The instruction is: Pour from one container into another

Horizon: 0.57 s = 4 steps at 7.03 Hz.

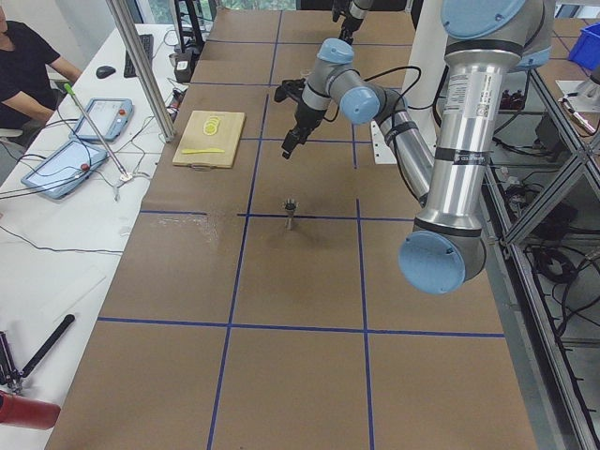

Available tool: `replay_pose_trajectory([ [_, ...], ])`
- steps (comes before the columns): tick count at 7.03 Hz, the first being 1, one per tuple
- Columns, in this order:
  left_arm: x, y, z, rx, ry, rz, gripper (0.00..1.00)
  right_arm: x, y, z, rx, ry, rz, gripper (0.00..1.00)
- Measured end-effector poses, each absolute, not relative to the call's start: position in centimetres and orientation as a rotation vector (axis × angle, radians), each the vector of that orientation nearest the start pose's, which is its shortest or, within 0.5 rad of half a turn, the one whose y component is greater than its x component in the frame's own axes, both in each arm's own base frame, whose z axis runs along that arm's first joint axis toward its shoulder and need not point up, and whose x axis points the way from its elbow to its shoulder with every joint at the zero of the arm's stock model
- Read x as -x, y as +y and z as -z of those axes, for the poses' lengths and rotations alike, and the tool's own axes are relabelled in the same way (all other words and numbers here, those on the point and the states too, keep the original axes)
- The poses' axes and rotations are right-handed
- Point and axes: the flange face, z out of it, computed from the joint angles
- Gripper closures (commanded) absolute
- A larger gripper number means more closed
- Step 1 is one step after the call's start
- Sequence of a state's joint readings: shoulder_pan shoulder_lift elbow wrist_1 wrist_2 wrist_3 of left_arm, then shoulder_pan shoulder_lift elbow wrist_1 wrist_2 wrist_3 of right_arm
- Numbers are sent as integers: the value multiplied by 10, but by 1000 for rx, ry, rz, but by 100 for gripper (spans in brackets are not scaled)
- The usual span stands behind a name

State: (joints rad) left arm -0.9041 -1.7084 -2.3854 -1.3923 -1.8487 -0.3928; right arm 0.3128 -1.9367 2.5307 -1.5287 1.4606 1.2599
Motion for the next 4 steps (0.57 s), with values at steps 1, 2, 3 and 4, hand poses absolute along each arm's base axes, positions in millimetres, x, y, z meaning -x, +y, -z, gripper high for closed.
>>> replay_pose_trajectory([
  [1,-158,-423,-273,-537,590,-423,0,238,-258,-350,-263,-576,10,0],
  [2,-135,-446,-289,-531,566,-477,0,225,-286,-339,-244,-574,68,0],
  [3,-108,-472,-308,-514,553,-507,0,216,-315,-329,-242,-558,117,0],
  [4,-73,-506,-334,-483,559,-516,0,202,-347,-323,-234,-548,151,0],
])
